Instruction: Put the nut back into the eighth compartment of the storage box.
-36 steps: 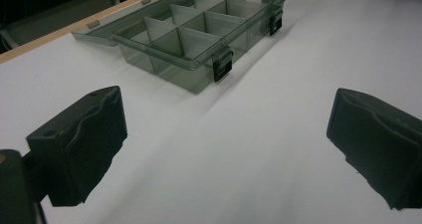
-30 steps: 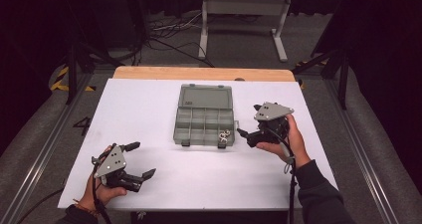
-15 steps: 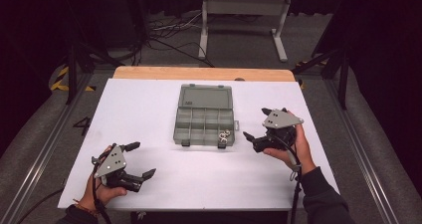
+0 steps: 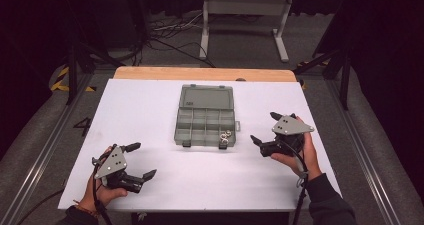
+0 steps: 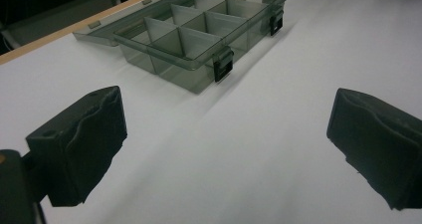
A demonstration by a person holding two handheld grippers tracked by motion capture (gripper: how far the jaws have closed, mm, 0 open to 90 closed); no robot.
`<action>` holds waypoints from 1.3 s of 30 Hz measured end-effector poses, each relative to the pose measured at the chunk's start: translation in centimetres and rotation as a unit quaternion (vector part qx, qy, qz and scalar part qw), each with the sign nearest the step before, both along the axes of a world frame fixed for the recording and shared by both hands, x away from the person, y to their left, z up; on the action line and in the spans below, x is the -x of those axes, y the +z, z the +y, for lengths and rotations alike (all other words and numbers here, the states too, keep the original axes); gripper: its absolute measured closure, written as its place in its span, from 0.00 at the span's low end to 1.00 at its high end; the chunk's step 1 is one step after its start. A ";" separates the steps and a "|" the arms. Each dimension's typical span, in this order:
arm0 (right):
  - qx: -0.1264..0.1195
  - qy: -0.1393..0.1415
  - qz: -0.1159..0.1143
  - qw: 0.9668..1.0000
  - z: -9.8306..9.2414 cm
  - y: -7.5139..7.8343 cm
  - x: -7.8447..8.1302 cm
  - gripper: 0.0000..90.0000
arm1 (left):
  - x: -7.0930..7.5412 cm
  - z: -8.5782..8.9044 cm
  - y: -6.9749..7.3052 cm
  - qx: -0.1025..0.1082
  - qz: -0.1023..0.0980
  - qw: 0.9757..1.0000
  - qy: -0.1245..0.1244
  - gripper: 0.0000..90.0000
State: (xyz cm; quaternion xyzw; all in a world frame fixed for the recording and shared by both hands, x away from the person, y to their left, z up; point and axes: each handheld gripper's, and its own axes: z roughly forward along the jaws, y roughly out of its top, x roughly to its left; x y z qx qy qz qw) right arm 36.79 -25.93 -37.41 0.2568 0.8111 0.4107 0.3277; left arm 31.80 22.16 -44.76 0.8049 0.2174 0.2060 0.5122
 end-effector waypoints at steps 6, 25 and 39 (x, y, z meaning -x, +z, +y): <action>0.001 -0.003 -0.011 1.000 -0.7 -0.5 0.5 0.07 | 0.0 0.0 0.0 0.000 0.000 1.000 0.000 0.03; -0.014 0.005 -0.026 1.000 -2.3 -2.1 2.3 0.06 | 0.0 0.0 0.0 -0.003 -0.001 1.000 0.001 0.03; -0.015 0.000 -0.030 0.999 -3.6 -4.1 3.6 0.07 | 0.0 0.0 0.0 -0.001 -0.002 1.000 0.001 0.03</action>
